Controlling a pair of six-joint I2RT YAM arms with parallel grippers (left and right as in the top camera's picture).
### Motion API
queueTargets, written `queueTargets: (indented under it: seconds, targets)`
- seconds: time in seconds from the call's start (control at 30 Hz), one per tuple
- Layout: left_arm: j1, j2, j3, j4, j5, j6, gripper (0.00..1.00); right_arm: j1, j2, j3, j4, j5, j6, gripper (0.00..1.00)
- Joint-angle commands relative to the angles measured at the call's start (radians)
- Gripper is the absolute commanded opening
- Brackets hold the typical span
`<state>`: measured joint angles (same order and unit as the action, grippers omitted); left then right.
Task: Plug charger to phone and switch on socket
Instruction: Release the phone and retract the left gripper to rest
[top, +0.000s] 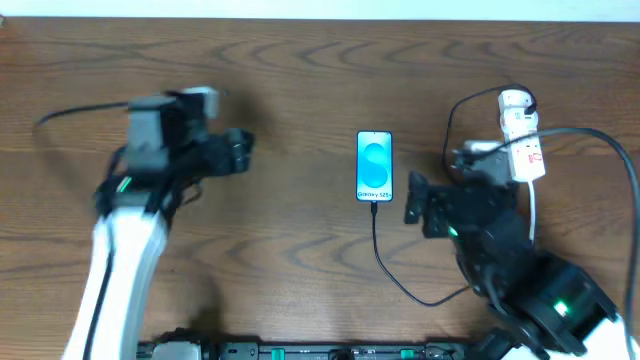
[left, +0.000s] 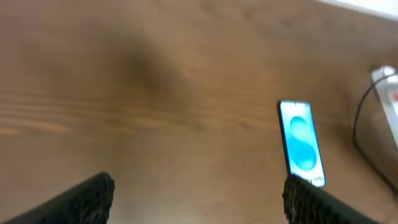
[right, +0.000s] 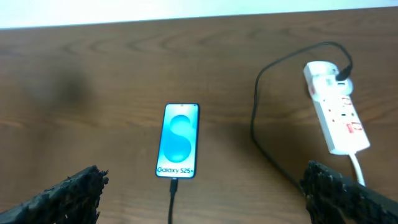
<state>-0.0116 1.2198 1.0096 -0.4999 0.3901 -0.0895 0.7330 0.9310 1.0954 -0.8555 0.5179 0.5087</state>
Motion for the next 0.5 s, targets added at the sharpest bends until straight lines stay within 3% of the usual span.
queueTargets:
  seconds: [0.0,0.17,0.4,0.43,0.47]
  targets:
    - [0.013,-0.276,0.003,-0.119,-0.146,0.045,0.87,-0.006,0.090,-0.006,0.037,-0.005,0.011,0.99]
    - [0.013,-0.610,0.003,-0.282,-0.146,0.045,0.87,-0.006,0.209,-0.006,0.109,-0.093,0.011,0.99]
    - [0.013,-0.910,0.003,-0.494,-0.148,0.044,0.87,-0.006,0.338,-0.006,0.127,-0.156,0.010,0.99]
    - [0.013,-0.929,0.003,-0.515,-0.148,0.045,0.87,-0.006,0.355,-0.006,0.131,-0.154,0.011,0.97]
    - [0.013,-0.951,0.003,-0.546,-0.148,0.044,0.87,-0.006,0.385,-0.006,0.151,-0.154,0.011,0.87]
